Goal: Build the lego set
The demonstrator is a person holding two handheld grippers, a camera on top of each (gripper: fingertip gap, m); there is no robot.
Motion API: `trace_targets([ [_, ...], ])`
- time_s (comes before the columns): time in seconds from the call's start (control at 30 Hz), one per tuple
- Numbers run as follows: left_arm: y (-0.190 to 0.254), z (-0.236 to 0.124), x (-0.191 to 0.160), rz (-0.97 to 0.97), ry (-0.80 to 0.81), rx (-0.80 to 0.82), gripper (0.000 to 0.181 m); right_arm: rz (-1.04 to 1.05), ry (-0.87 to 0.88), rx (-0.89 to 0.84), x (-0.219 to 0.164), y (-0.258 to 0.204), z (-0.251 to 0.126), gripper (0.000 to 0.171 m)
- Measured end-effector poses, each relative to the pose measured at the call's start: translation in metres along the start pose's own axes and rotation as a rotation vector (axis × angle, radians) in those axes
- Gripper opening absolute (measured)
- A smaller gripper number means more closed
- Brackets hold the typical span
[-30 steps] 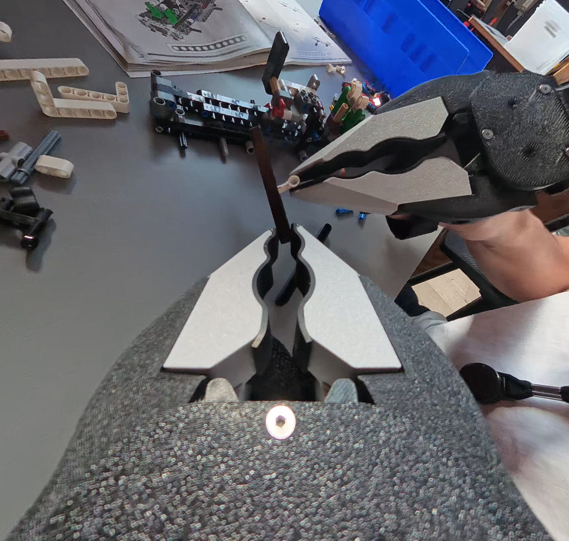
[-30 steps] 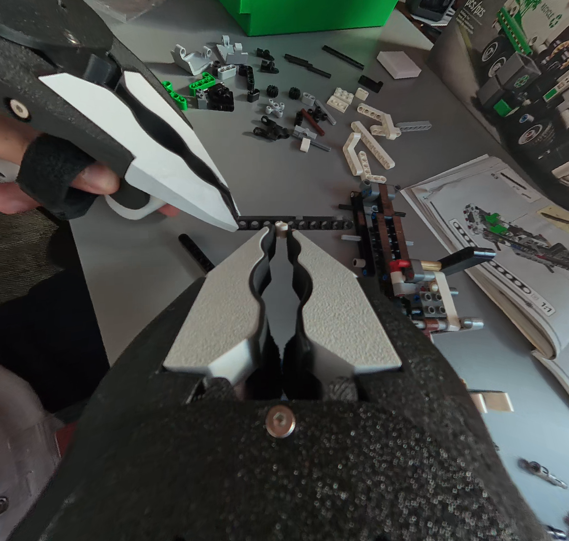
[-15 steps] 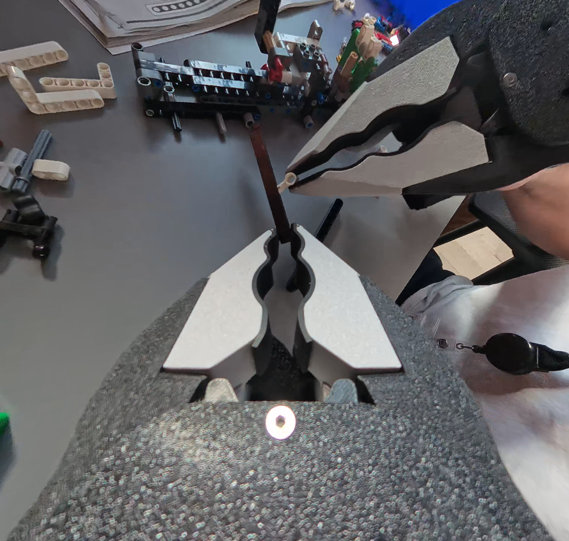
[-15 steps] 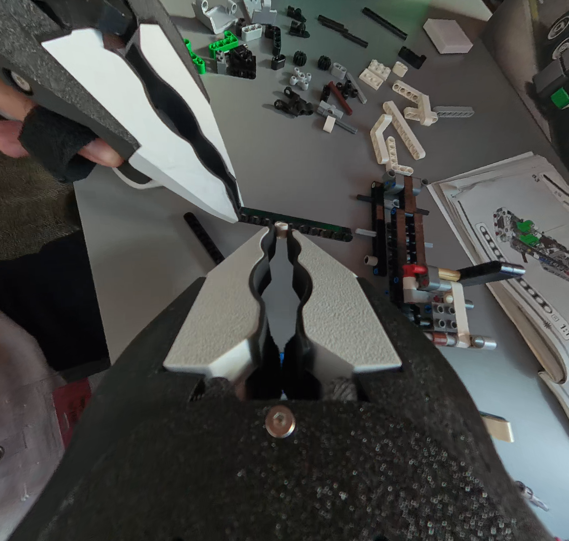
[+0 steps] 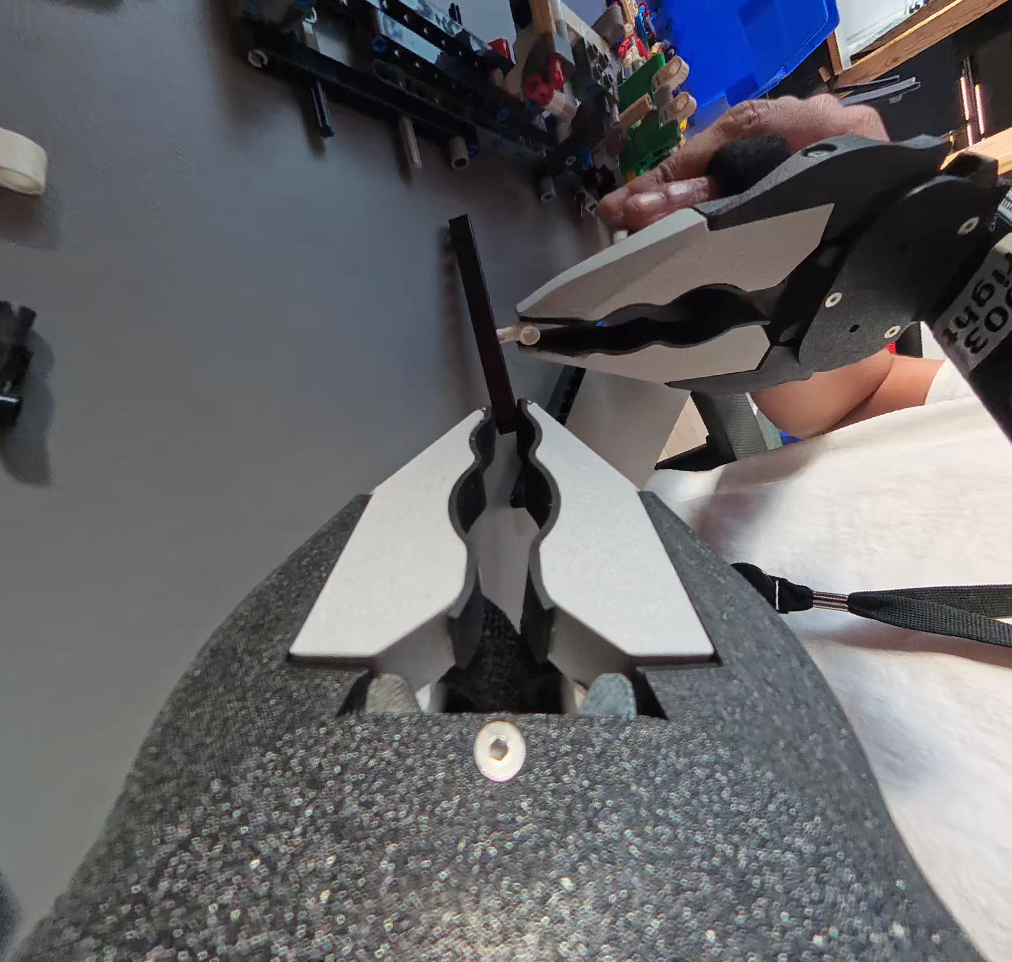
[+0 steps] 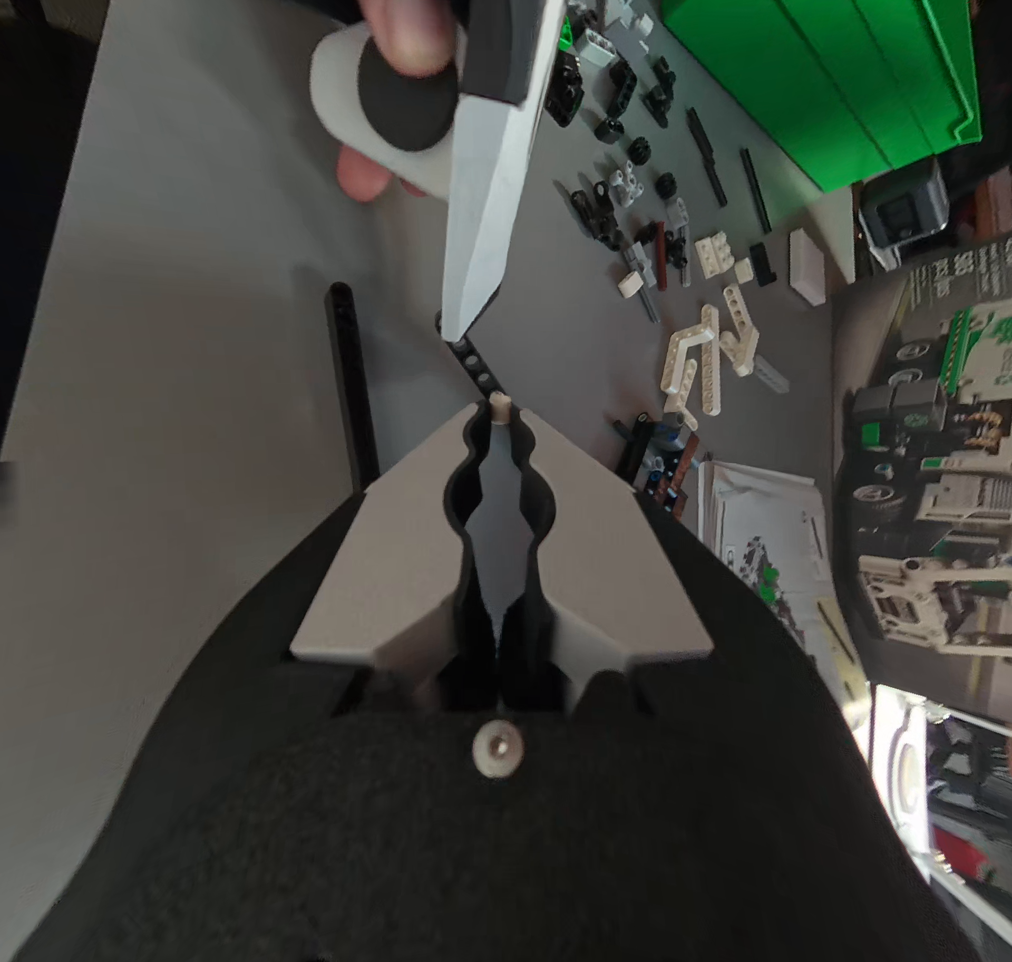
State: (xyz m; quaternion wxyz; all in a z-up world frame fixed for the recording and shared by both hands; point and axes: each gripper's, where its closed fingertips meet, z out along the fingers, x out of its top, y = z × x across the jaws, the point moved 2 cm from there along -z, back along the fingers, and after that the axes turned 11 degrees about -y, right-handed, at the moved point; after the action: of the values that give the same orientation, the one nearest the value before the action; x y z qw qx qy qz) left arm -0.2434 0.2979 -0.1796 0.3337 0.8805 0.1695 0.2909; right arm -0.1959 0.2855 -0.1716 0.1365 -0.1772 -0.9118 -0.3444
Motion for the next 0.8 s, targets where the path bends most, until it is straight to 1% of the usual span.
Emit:
trace_targets([
  [0.13, -0.0022, -0.0011, 0.0007, -0.020, -0.018, -0.050, 0.006, -0.141, -0.019, 0.008, 0.0013, 0.0017, 0.0011, 0.006],
  [0.2, -0.0027, -0.0009, 0.0008, -0.029, -0.030, -0.070, 0.006, -0.215, -0.030, 0.046, 0.0019, 0.0028, 0.0015, 0.006],
  [0.3, -0.0039, -0.0007, 0.0017, -0.054, -0.040, -0.104, 0.006, -0.260, -0.040, 0.139, 0.0016, 0.0059, 0.0027, 0.006],
  [0.43, -0.0054, -0.0008, 0.0017, -0.081, -0.046, -0.128, 0.006, -0.340, -0.053, 0.180, 0.0009, 0.0080, 0.0052, 0.006],
  [0.53, -0.0060, -0.0004, 0.0018, -0.093, -0.052, -0.129, 0.006, -0.366, -0.068, 0.203, -0.0009, 0.0092, 0.0077, 0.006],
  [0.63, -0.0063, 0.0006, 0.0020, -0.102, -0.064, -0.104, 0.006, -0.409, -0.096, 0.189, -0.0009, 0.0091, 0.0086, 0.006],
  [0.8, -0.0081, 0.0004, 0.0042, -0.109, -0.056, -0.060, 0.006, -0.313, -0.153, 0.177, -0.0002, 0.0095, 0.0091, 0.006],
])
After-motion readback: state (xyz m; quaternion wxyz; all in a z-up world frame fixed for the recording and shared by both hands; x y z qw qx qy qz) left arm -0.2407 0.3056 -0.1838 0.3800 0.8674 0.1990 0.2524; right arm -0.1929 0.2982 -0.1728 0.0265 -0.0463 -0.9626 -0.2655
